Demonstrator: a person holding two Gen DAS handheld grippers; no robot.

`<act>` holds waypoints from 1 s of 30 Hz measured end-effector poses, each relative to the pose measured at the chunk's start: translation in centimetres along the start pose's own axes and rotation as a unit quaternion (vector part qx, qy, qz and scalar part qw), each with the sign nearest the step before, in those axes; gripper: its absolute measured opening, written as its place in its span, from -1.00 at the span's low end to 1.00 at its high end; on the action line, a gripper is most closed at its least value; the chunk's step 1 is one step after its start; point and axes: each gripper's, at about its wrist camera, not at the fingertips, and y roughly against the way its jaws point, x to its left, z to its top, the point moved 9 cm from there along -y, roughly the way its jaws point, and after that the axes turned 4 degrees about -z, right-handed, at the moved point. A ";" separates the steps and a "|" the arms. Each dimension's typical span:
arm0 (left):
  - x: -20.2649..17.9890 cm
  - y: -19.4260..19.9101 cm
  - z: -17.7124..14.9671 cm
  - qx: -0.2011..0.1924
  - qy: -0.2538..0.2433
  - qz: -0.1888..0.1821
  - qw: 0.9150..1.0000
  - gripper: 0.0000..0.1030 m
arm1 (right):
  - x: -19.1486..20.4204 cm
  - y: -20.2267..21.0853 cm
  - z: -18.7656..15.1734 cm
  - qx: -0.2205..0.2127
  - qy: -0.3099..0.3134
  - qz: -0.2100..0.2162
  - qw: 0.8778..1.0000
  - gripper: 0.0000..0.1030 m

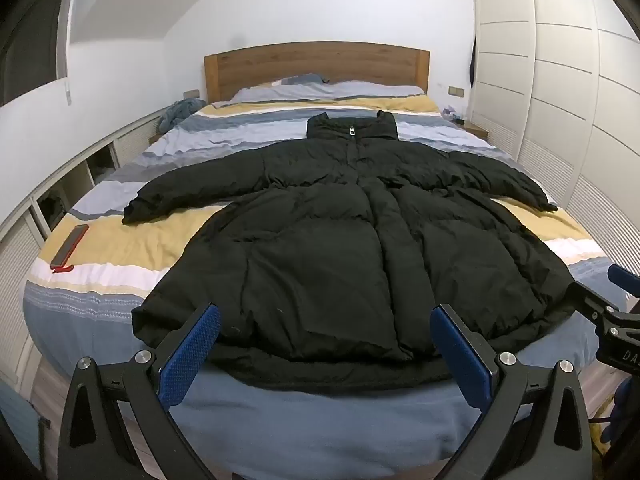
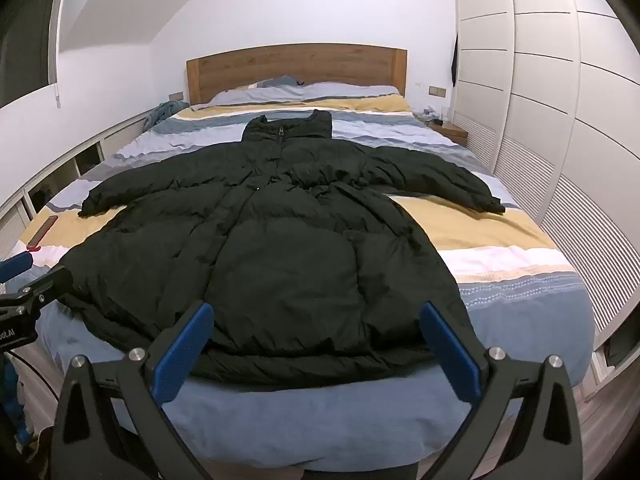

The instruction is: Fold large clothes

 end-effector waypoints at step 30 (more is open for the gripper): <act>0.3 -2.0 -1.2 0.027 -0.003 -0.003 1.000 0.99 | 0.2 -1.8 -0.4 0.011 -0.004 -0.002 1.000 1.00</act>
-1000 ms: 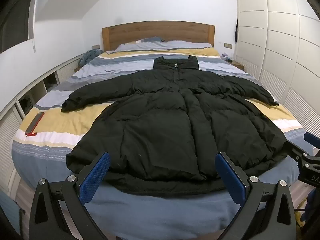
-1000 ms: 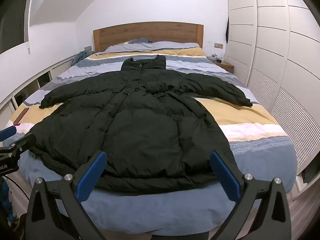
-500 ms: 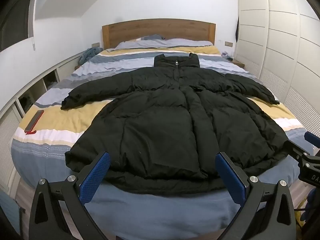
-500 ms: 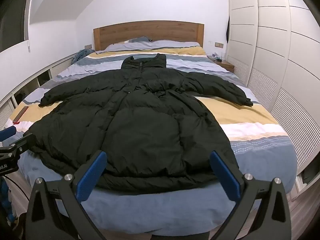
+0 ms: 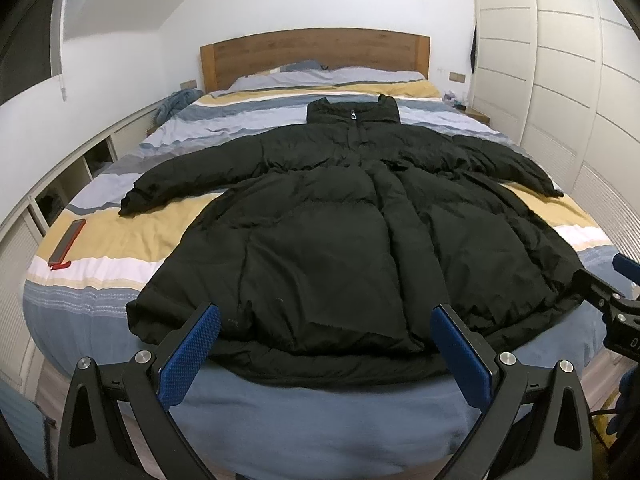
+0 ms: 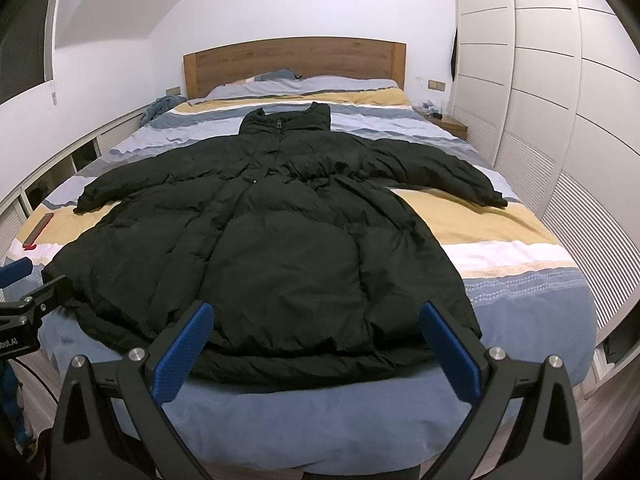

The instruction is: Fold large clothes

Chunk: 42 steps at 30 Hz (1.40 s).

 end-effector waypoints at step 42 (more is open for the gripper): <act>7.6 -5.2 15.7 -0.023 0.062 -0.001 0.998 0.99 | -10.7 -14.1 13.9 0.039 -0.165 0.045 0.985 1.00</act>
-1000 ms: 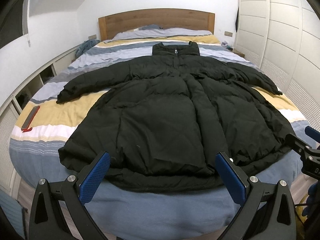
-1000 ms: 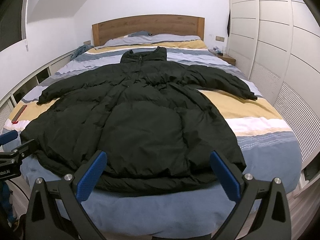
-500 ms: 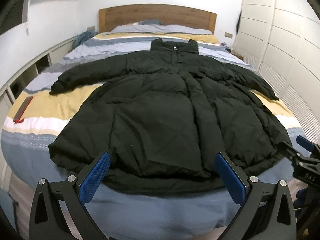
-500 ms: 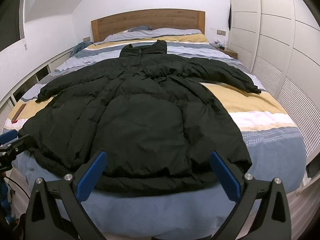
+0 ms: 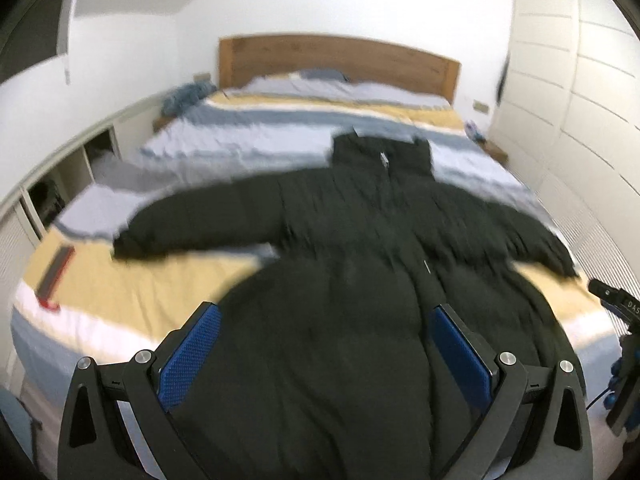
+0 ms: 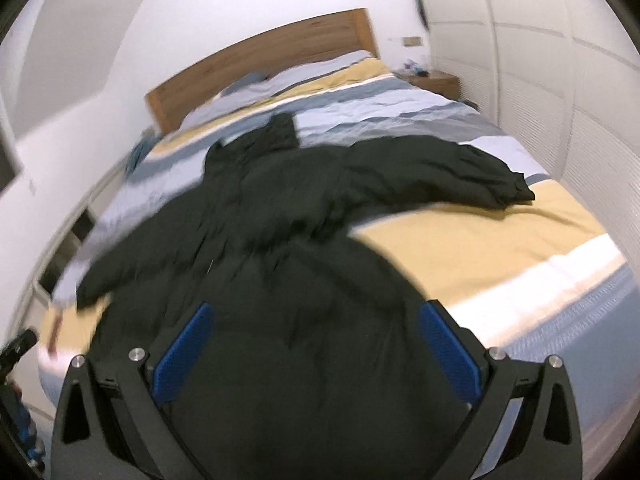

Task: Fold large clothes
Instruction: 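Grasp the jacket sleeve with the right gripper and lift it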

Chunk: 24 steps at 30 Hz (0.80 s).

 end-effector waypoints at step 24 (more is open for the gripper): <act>6.5 -16.4 3.7 0.067 0.054 0.070 0.994 0.99 | -26.3 -23.5 8.8 -0.022 -0.351 -0.025 0.936 -0.28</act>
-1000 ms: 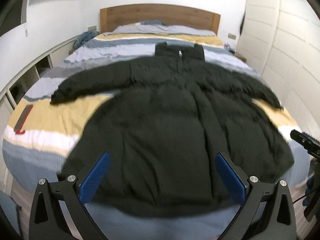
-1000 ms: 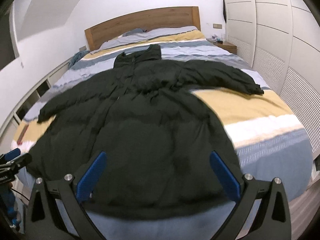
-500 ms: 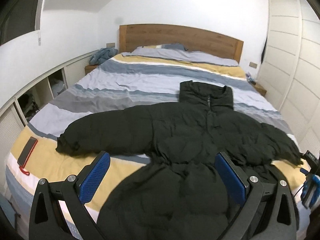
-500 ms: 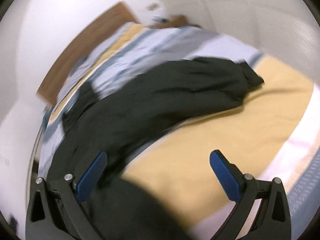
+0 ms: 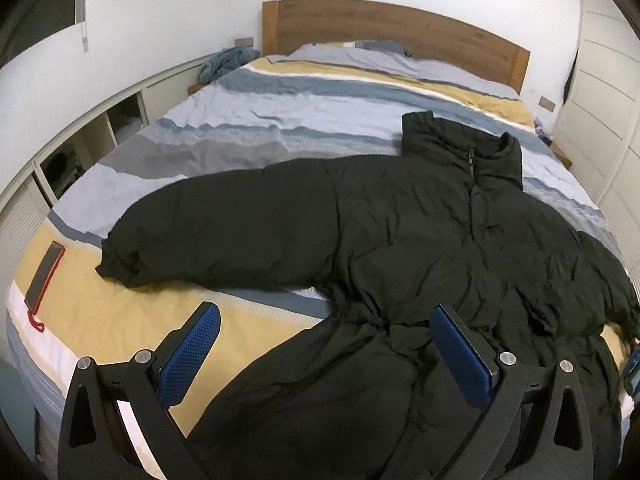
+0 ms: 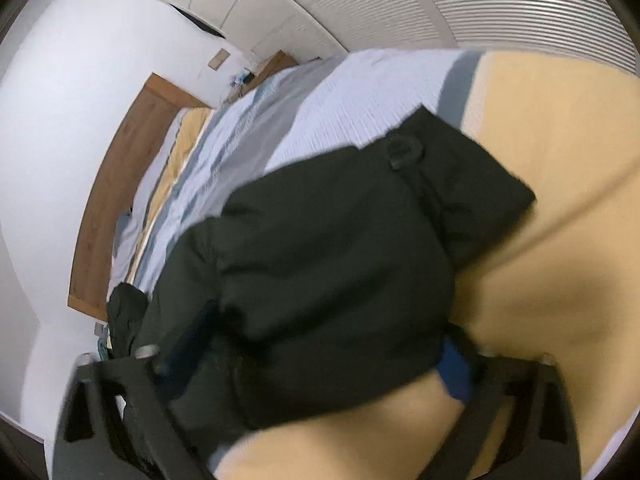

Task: Fold large clothes
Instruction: 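Grasp the jacket sleeve with the right gripper and lift it, then fold the held sleeve across the jacket body with the right gripper, release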

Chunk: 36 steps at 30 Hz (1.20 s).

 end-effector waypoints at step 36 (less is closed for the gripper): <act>6.7 6.2 -1.6 -0.021 0.038 -0.004 0.999 0.99 | 33.3 7.3 -27.1 0.083 0.424 0.161 0.887 -0.81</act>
